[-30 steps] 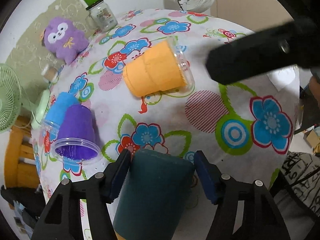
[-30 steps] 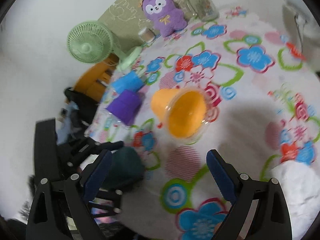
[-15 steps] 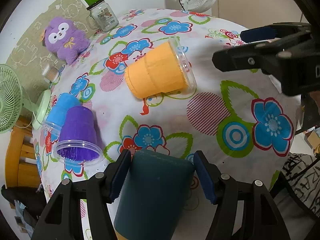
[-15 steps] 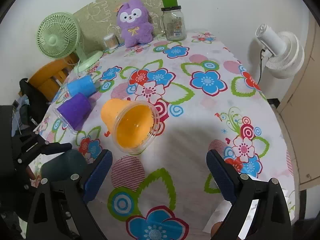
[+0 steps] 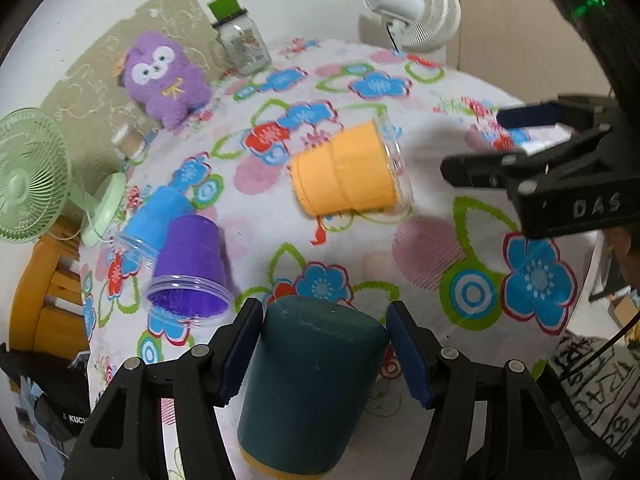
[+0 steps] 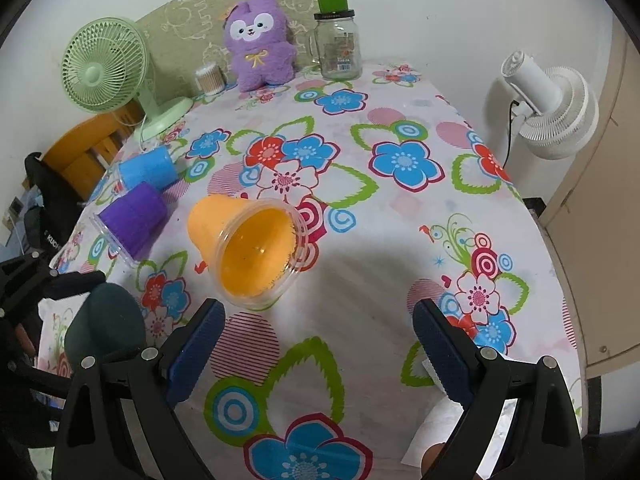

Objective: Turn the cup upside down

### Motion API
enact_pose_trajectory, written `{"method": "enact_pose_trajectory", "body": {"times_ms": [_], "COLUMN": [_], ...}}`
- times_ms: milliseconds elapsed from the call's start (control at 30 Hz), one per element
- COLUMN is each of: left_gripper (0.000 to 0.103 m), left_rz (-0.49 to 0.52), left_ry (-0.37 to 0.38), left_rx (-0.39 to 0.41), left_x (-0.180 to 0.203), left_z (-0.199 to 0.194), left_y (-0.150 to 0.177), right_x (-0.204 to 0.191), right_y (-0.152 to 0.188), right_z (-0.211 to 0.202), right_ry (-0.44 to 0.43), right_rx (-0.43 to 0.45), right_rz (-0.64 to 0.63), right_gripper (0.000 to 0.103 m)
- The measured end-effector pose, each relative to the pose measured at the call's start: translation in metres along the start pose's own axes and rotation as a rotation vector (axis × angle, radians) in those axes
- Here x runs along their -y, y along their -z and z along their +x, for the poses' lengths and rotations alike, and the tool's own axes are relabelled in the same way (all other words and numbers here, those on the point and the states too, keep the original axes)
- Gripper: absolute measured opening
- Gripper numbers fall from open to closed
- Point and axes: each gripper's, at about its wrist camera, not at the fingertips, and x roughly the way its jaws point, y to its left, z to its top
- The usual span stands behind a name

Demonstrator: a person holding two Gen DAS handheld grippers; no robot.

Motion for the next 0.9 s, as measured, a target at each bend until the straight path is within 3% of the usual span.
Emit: {"method": "enact_pose_trajectory", "body": {"times_ms": [200,233,267,400,533,567,633,700,800,900], "left_gripper": [0.063,0.058,0.041,0.042,0.043,0.047,0.075,0.086,0.093,0.095], "left_rz": [-0.058,-0.079,-0.089,-0.148,-0.167,-0.165,-0.153,-0.122,-0.040,0.115], "left_ry": [-0.018,-0.023,-0.034,-0.085,-0.078,-0.083,-0.077,-0.055,-0.053,-0.030], "left_rx": [0.115,0.140,0.153,0.226,0.229,0.226,0.212,0.210,0.206,0.191], "left_x": [-0.007,-0.009,-0.011,-0.019,-0.022,-0.022,-0.022,-0.019,-0.013,0.002], "left_z": [-0.030,-0.037,-0.041,-0.060,-0.064,-0.064,-0.062,-0.061,-0.057,-0.048], "left_y": [0.000,0.001,0.000,0.003,0.007,0.007,0.007,0.004,-0.006,-0.020], "right_x": [-0.006,-0.007,-0.009,-0.017,-0.023,-0.023,-0.023,-0.021,-0.016,-0.008], "right_y": [-0.001,-0.001,-0.001,-0.001,0.000,0.000,0.001,0.001,0.002,0.003], "right_z": [-0.002,-0.003,-0.003,-0.004,-0.004,-0.004,-0.004,-0.004,-0.004,-0.002], "right_ry": [-0.001,-0.002,-0.004,-0.014,-0.023,-0.026,-0.031,-0.028,-0.022,-0.029], "right_rx": [0.005,0.006,0.007,0.010,0.008,0.008,0.005,0.003,-0.002,-0.014], "right_rz": [-0.020,-0.024,-0.029,-0.050,-0.062,-0.063,-0.060,-0.054,-0.042,-0.024], "right_gripper": [0.097,0.096,0.097,0.097,0.097,0.097,0.097,0.096,0.096,0.096]}}
